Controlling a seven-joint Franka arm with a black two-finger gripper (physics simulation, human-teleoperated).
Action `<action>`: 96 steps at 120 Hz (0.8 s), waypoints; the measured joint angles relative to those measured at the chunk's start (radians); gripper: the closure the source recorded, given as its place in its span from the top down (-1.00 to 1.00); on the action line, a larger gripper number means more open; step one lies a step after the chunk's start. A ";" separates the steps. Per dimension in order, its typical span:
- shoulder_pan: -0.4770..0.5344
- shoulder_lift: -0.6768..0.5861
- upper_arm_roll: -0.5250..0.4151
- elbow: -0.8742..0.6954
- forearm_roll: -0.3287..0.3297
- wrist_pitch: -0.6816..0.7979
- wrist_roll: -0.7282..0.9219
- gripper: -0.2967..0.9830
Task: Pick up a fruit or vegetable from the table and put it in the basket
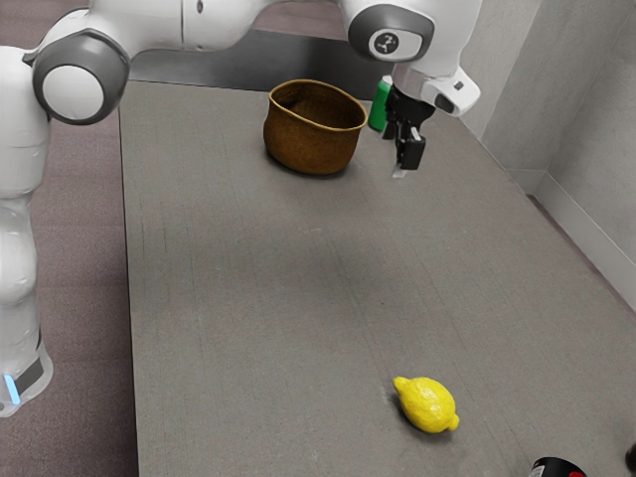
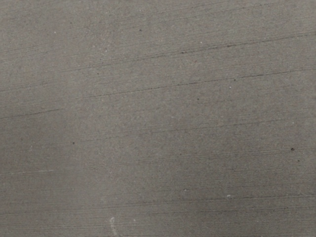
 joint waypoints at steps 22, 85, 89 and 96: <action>-0.012 0.002 0.002 0.000 0.013 0.000 -0.001 0.54; -0.078 0.251 -0.227 0.060 0.004 -0.014 -0.149 0.53; -0.076 0.234 -0.266 0.025 0.025 -0.016 -0.148 0.53; -0.065 0.186 -0.298 -0.084 0.047 0.016 -0.139 0.53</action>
